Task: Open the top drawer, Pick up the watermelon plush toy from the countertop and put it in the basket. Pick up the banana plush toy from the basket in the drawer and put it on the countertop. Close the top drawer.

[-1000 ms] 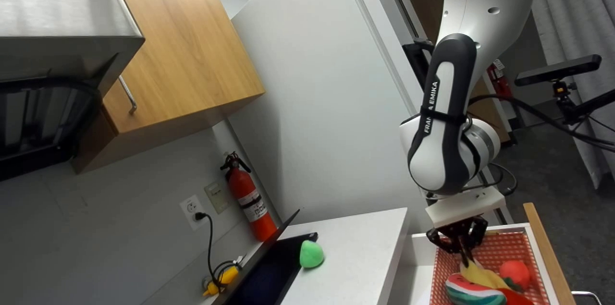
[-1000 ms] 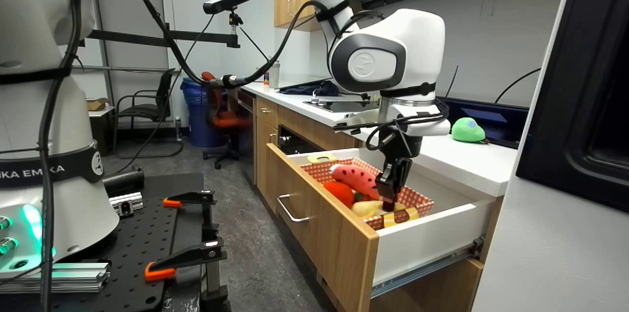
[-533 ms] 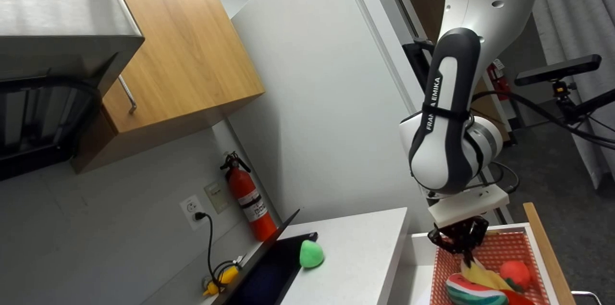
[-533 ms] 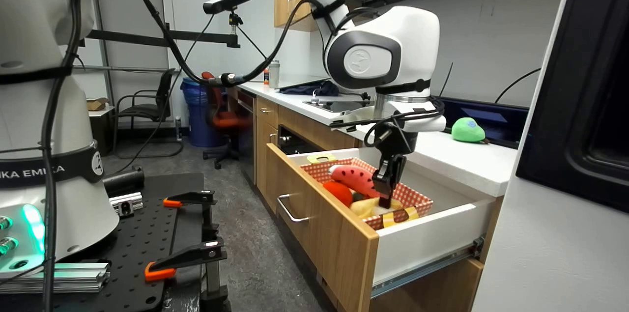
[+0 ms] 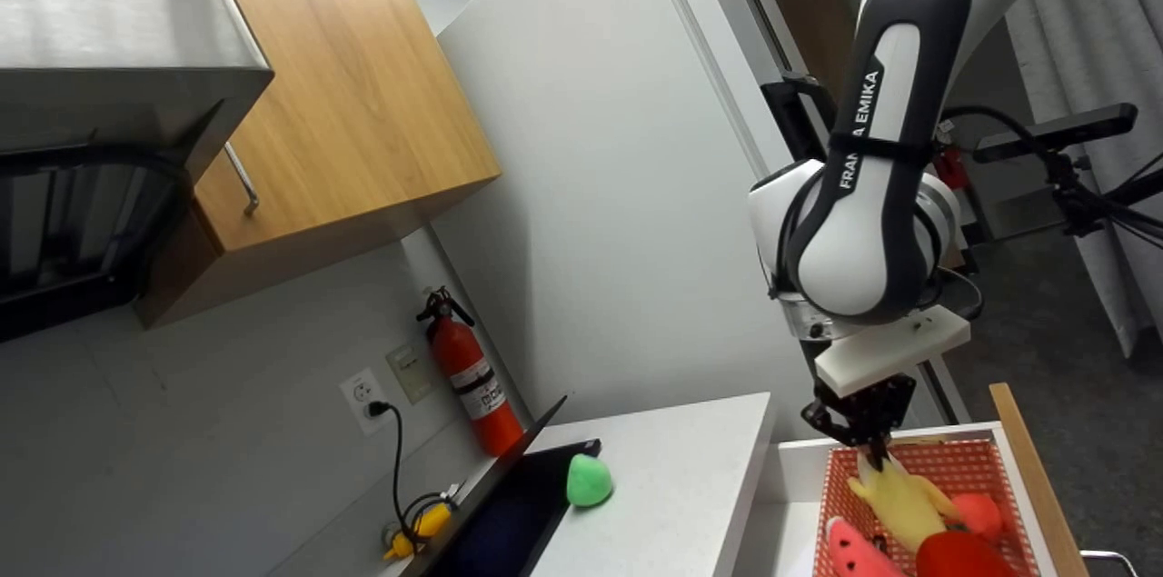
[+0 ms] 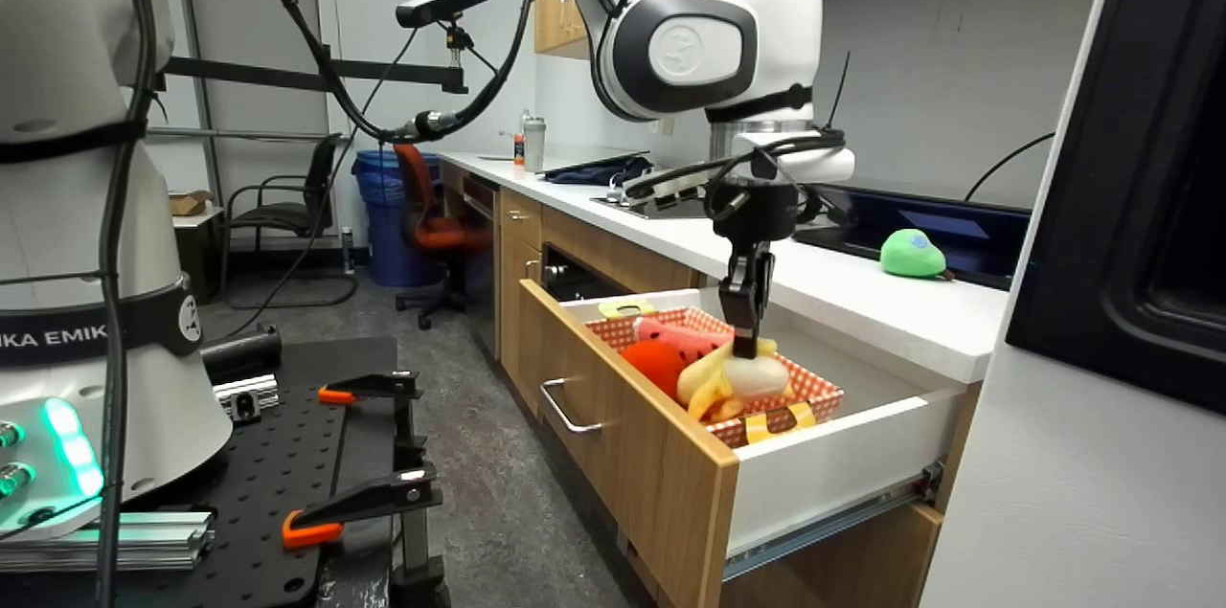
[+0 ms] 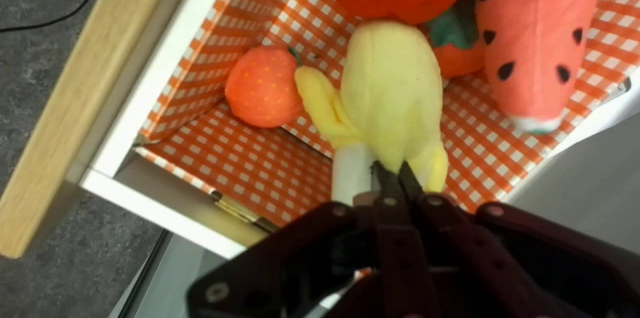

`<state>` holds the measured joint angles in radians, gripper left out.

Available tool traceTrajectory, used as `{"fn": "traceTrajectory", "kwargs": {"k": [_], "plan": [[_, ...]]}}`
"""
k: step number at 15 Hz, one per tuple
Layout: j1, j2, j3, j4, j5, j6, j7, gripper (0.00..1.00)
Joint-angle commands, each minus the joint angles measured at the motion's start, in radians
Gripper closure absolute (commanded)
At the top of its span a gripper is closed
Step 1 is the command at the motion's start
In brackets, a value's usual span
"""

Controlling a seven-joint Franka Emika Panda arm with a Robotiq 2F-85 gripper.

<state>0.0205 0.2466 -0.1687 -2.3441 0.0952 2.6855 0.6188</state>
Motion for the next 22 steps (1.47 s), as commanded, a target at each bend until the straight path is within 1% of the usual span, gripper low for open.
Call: {"fn": "traceTrajectory", "kwargs": {"k": [1, 3, 5, 8, 12, 17, 22], "plan": [[0.035, -0.122, -0.038, -0.051, -0.136, -0.022, 0.079, 0.99], [0.034, -0.154, -0.035, -0.035, -0.224, -0.036, 0.123, 0.99], [0.028, -0.173, -0.018, -0.004, -0.302, -0.053, 0.16, 0.99], [0.019, -0.181, 0.022, 0.045, -0.354, -0.087, 0.174, 0.99], [0.026, -0.159, 0.068, 0.15, -0.411, -0.166, 0.175, 0.99], [0.046, -0.126, 0.114, 0.294, -0.521, -0.251, 0.194, 0.99], [0.079, -0.056, 0.143, 0.434, -0.57, -0.293, 0.193, 0.99]]}}
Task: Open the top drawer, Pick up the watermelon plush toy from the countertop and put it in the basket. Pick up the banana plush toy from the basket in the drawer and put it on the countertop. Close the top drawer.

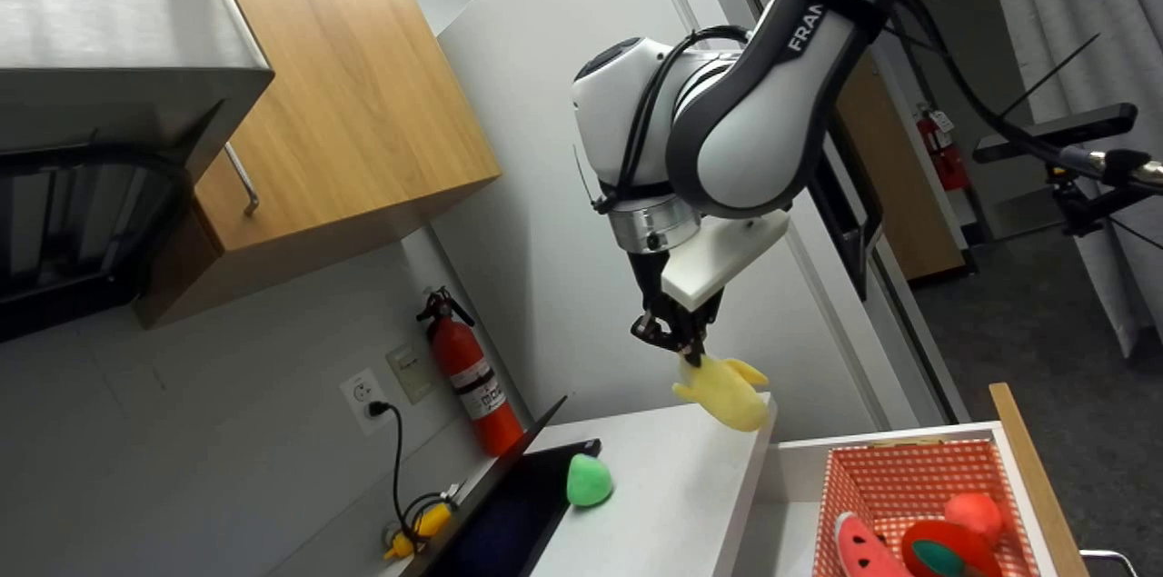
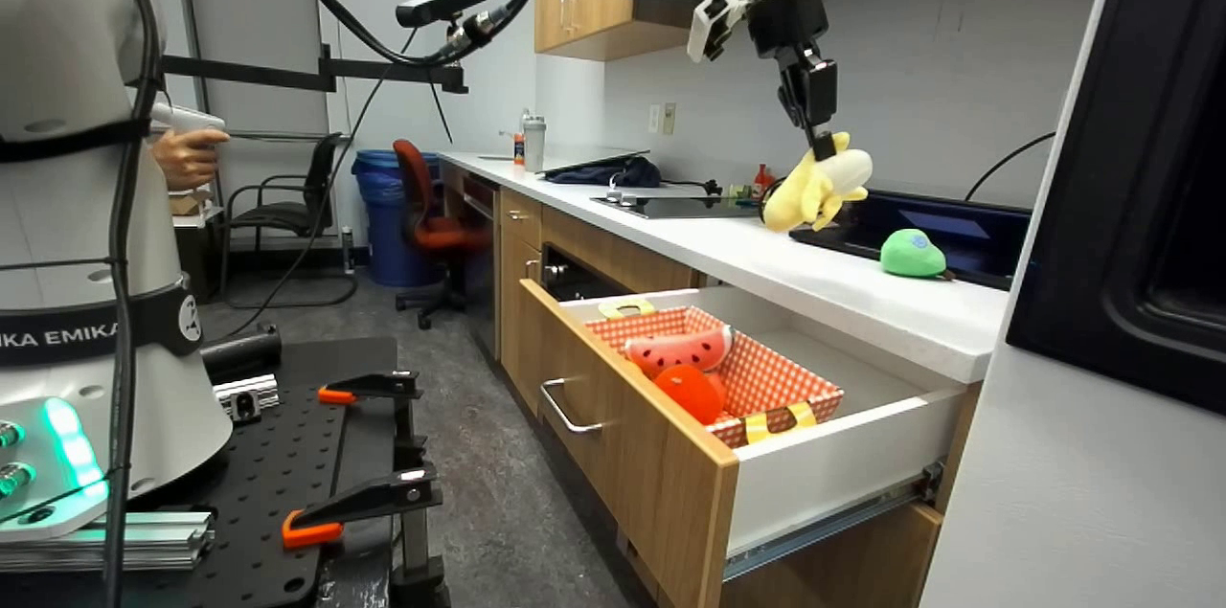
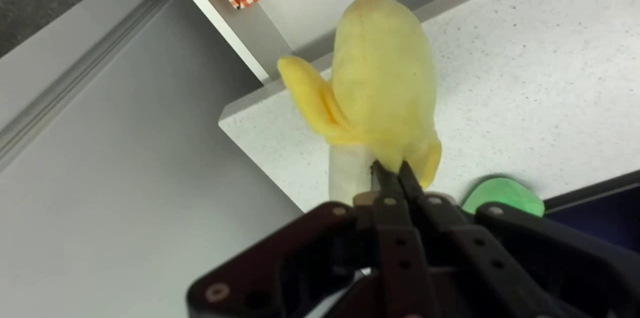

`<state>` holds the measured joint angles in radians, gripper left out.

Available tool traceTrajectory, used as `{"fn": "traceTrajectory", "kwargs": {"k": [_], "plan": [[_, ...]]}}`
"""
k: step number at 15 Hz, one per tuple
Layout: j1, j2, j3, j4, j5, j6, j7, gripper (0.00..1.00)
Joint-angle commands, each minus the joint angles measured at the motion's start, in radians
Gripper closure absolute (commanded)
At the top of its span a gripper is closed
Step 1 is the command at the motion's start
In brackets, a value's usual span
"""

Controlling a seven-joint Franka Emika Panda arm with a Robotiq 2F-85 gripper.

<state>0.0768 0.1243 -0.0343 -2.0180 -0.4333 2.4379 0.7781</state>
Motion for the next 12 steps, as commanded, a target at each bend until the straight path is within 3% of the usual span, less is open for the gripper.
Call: {"fn": "traceTrajectory", "kwargs": {"k": [1, 11, 12], "plan": [[0.031, 0.084, 0.01, 0.134, -0.044, -0.049, 0.031, 0.99], [0.076, 0.175, -0.01, 0.252, -0.025, -0.074, -0.002, 0.99], [0.078, 0.178, -0.011, 0.258, -0.022, -0.077, -0.005, 0.76]]}}
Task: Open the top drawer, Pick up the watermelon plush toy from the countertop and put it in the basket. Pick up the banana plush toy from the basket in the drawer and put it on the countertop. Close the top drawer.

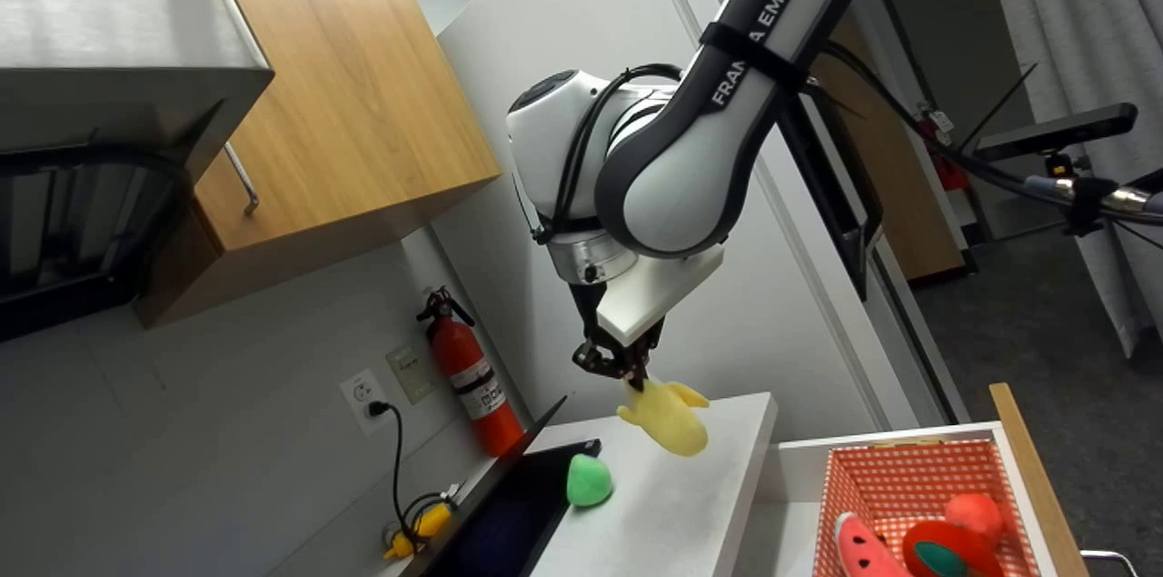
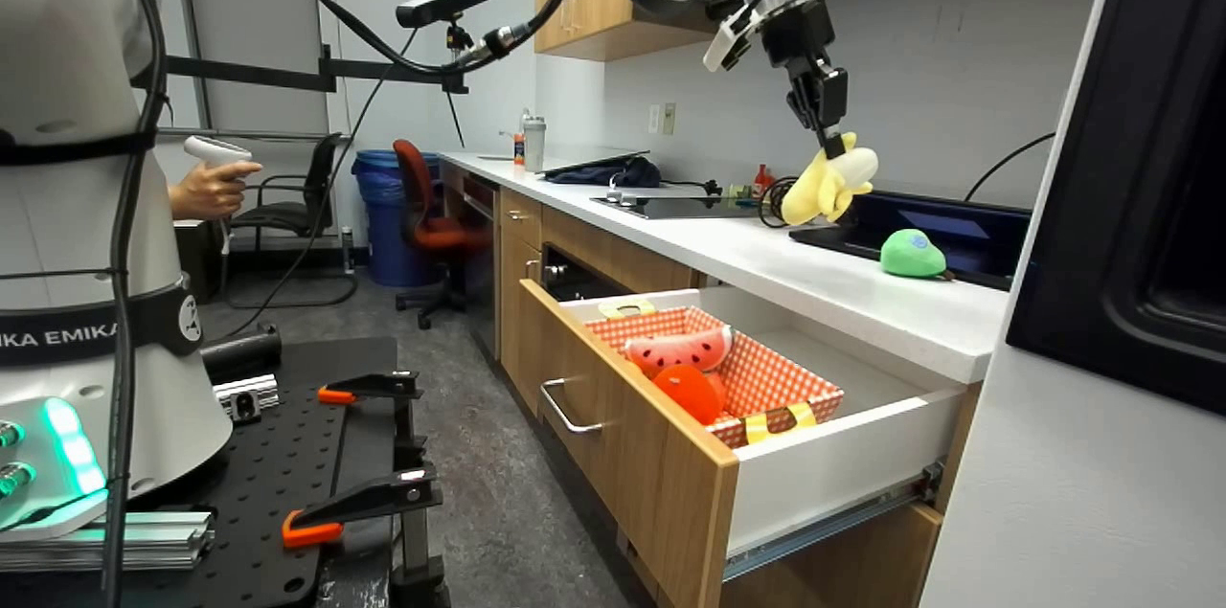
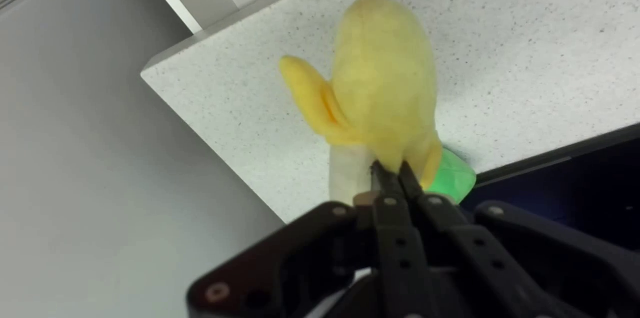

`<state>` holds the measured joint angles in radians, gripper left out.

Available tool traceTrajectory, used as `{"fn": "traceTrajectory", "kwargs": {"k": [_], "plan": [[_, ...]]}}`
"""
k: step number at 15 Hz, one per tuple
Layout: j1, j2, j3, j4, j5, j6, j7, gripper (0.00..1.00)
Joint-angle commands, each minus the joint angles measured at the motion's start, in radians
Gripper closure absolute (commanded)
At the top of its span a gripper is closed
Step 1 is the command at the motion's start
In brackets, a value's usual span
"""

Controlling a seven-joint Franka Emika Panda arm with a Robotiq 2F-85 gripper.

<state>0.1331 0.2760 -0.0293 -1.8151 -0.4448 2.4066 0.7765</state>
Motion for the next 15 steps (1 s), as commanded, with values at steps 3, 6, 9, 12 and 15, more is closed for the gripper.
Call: {"fn": "traceTrajectory", "kwargs": {"k": [3, 6, 9, 12, 15], "plan": [[0.024, 0.033, -0.015, 0.068, -0.003, -0.068, -0.019, 0.57], [0.026, 0.037, -0.015, 0.078, -0.003, -0.09, -0.026, 0.33], [0.028, 0.04, -0.014, 0.086, -0.003, -0.108, -0.029, 0.12], [0.028, 0.043, -0.014, 0.092, -0.002, -0.118, -0.035, 0.0], [0.028, 0.044, -0.012, 0.098, 0.002, -0.138, -0.049, 0.0]]}}
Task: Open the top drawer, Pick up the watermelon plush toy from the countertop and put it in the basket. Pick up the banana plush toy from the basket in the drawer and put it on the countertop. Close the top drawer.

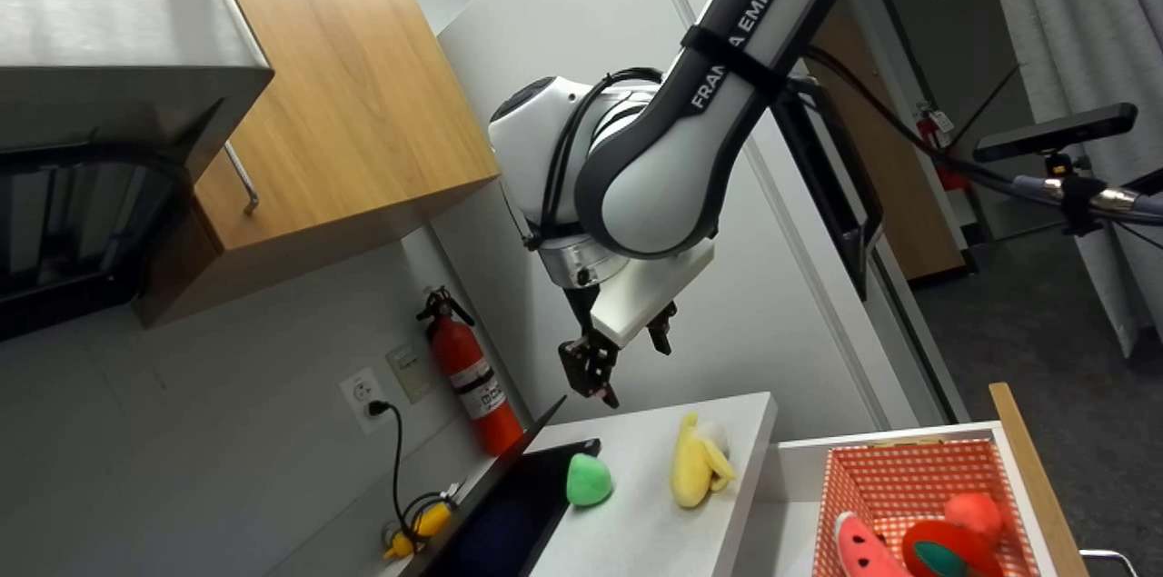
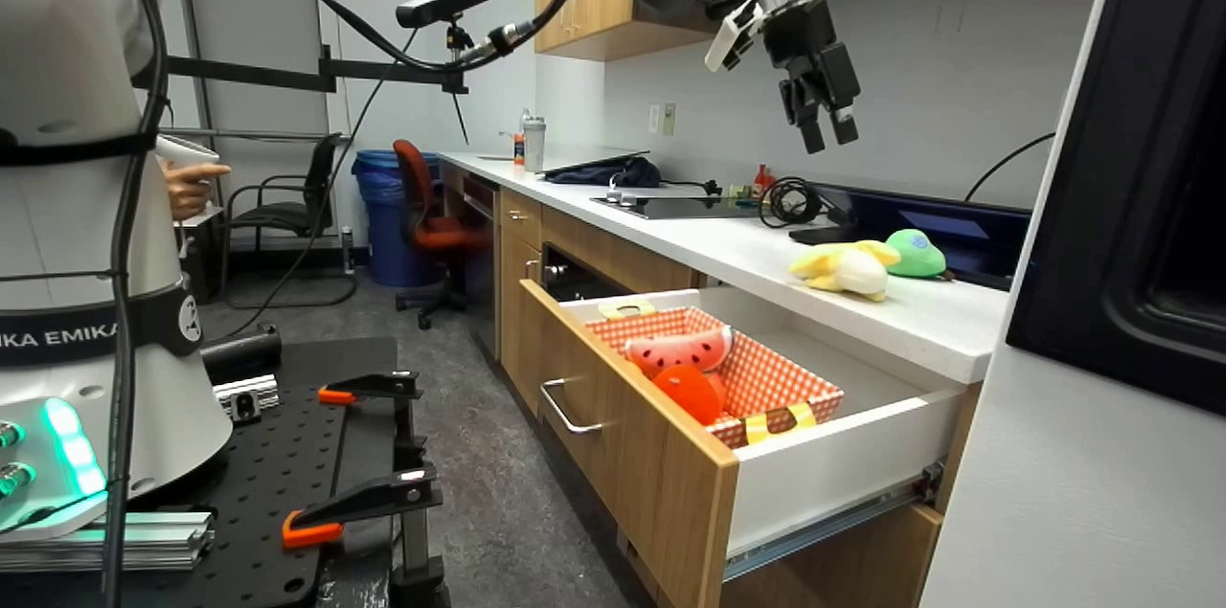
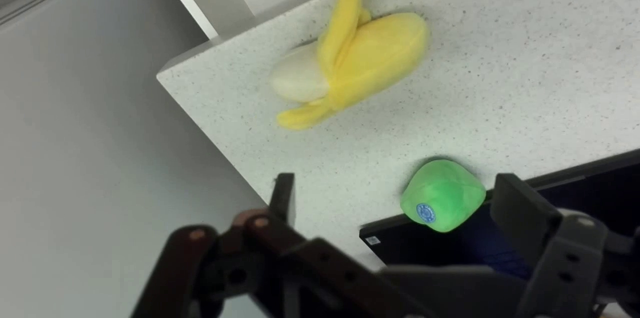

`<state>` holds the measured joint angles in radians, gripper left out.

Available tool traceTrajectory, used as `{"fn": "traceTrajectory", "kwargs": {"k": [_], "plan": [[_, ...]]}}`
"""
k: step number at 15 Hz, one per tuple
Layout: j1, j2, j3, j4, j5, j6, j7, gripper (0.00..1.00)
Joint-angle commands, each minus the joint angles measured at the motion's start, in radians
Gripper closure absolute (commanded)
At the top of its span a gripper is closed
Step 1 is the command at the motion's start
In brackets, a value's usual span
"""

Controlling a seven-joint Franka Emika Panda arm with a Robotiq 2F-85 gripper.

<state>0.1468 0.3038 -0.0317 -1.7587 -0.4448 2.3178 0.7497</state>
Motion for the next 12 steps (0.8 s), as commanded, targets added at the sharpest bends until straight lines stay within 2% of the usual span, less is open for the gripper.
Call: {"fn": "traceTrajectory", "kwargs": {"k": [1, 4, 5, 12], "plan": [[0.014, 0.016, -0.009, 0.043, 0.003, -0.056, -0.025, 0.0], [0.014, 0.015, -0.006, 0.047, 0.009, -0.087, -0.034, 0.0], [0.009, 0.004, -0.013, -0.028, -0.011, -0.036, -0.018, 0.0], [0.006, -0.056, -0.025, -0.202, -0.021, -0.013, 0.002, 0.0]]}}
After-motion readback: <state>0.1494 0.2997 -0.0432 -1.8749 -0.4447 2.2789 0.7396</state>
